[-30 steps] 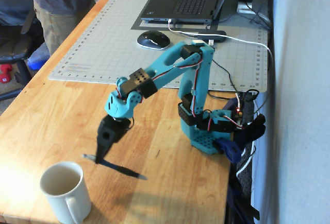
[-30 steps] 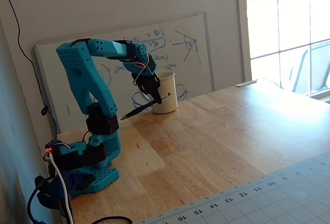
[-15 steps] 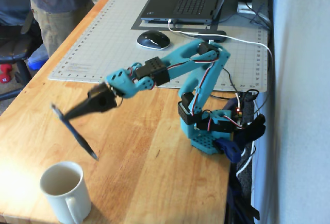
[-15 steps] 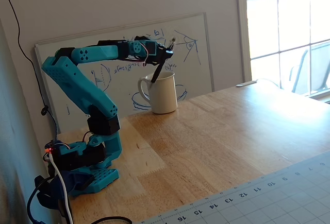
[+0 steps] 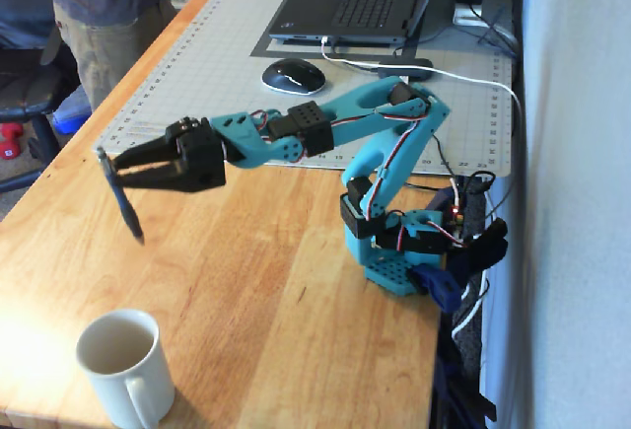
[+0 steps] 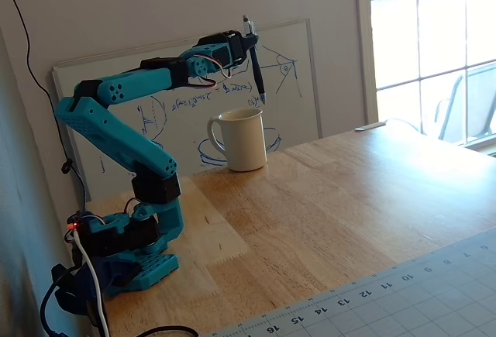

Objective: Grasp a pen and put it in a mug.

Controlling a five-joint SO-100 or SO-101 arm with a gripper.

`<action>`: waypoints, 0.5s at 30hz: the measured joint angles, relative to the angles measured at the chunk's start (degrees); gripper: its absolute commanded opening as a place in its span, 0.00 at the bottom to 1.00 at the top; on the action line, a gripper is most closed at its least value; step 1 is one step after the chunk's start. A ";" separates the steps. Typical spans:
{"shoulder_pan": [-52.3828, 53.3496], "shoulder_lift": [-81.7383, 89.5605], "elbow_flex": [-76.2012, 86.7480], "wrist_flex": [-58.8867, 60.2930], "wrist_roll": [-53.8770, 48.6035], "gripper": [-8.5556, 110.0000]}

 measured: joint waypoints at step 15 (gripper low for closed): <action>-13.89 -22.94 -3.87 -18.11 -1.93 0.09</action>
